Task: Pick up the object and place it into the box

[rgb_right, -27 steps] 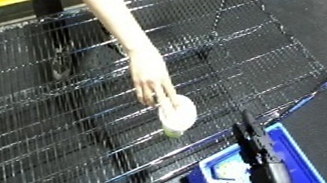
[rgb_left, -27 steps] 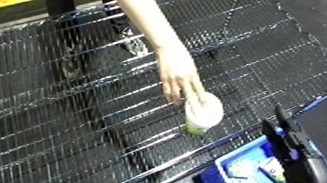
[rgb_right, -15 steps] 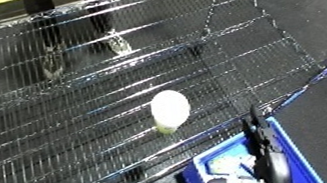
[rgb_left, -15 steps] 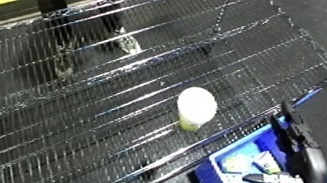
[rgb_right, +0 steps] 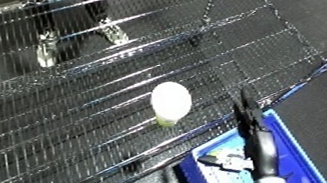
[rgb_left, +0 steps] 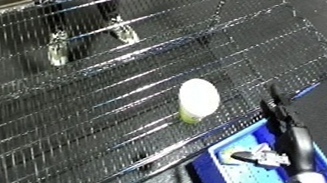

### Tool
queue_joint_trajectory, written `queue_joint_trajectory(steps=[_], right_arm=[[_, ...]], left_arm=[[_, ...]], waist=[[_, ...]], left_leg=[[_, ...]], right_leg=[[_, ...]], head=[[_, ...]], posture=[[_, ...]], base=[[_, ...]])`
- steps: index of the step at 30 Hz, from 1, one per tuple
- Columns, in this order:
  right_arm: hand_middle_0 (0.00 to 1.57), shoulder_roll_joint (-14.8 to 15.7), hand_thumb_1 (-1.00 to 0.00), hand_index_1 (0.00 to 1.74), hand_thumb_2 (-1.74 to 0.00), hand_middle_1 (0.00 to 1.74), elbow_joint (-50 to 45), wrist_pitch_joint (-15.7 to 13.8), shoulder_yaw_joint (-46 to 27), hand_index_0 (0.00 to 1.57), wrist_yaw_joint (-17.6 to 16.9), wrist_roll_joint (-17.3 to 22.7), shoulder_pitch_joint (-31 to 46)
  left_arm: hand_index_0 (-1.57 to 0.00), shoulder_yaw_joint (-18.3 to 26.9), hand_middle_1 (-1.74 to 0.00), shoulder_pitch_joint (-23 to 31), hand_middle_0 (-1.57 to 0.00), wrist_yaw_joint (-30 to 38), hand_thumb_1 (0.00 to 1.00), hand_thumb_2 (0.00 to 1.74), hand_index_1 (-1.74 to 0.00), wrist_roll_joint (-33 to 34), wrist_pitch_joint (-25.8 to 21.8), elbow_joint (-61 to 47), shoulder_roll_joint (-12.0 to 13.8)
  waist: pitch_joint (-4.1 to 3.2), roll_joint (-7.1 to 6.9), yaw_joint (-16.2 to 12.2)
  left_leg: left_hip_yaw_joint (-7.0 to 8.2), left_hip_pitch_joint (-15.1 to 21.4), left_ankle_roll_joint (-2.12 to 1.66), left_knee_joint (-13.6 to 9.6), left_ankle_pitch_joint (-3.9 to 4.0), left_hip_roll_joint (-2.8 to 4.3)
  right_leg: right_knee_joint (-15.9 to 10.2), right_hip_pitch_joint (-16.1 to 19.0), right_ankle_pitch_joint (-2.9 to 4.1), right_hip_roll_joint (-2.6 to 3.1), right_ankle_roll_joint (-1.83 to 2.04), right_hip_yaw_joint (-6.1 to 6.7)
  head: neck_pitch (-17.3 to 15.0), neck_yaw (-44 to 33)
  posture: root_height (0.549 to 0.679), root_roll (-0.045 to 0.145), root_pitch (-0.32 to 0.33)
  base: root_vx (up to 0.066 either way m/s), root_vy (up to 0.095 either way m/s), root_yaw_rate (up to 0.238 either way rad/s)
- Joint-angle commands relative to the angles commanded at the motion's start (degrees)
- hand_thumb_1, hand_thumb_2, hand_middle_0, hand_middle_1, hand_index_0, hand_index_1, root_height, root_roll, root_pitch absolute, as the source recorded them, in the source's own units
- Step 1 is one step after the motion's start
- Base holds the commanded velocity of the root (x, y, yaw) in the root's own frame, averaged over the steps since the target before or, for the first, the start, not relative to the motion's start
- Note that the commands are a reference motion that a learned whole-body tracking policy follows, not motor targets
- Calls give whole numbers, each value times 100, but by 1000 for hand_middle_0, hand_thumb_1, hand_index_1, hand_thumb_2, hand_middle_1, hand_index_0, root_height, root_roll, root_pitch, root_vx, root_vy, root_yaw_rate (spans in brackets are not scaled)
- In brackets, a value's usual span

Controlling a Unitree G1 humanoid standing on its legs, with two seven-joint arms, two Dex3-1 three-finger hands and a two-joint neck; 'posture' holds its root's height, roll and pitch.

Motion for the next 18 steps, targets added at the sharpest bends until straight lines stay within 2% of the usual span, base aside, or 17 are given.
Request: queue_joint_trajectory(steps=[12, 18], right_arm=[[0, -254, 0, 0, 0, 0, 655, 72, 160, 0, 116, 157, -725], [0, -408, 0, 0, 0, 0, 958, 71, 276, 0, 151, 154, -1059]], left_arm=[[-1570, -161, -1740, -198, -1570, 113, 1000, 1740, -1740, -78, 109, 7, 132], [-1570, -232, -1740, -207, -1570, 158, 1000, 1740, -1740, -302, 135, -72, 160]], waist=[[0, 128, 97], [0, 221, 171]], left_leg=[[27, -379, 8, 170, -48, -45], [35, -557, 20, 110, -4, -82]], right_leg=[[250, -422, -23, -48, -4, -28], [279, -634, -24, -54, 3, -34]], head=[[396, 251], [720, 411]], posture=[[640, 59, 116], [639, 58, 145]], base=[[20, -6, 33], [23, 4, 26]])
